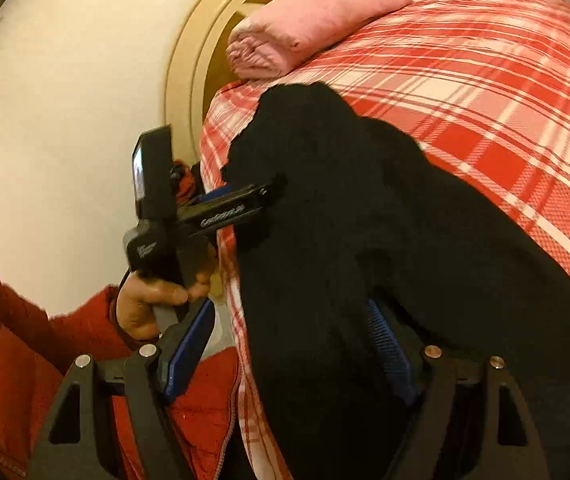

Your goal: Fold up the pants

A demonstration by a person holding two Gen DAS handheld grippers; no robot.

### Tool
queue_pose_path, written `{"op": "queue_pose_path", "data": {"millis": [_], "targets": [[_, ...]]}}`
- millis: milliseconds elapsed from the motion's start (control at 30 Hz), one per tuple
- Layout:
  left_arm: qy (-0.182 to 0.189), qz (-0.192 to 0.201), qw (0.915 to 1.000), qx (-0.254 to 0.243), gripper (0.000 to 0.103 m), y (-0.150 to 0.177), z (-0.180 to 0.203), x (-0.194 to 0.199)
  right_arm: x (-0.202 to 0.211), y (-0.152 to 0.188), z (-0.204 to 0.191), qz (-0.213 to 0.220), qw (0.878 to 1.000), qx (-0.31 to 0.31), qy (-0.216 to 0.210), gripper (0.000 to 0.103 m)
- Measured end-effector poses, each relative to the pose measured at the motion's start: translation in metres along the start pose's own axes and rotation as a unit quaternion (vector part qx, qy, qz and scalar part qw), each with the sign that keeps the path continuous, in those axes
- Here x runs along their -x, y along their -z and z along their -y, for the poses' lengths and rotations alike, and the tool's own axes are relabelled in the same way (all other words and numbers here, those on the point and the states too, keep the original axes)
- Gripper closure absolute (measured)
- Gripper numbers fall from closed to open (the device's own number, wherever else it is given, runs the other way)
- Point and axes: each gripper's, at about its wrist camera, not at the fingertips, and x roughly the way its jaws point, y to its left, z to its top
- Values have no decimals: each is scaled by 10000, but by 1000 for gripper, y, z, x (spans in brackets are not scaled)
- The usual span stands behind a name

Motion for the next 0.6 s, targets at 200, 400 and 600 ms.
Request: {"op": "queue_pose_path", "data": {"millis": [200, 400, 600], "targets": [[-14, 0, 10000, 7, 0, 0, 0, 0, -10, -13, 10, -115, 9949, -649, -760, 24], [-20, -3, 10000, -1, 0, 0, 0, 0, -34, -40, 16, 384, 9939, -922, -472, 24], [-9, -35, 10000, 6, 0, -2, -1, -1, -9, -78, 32, 1271, 9890, -710, 247, 24]]}}
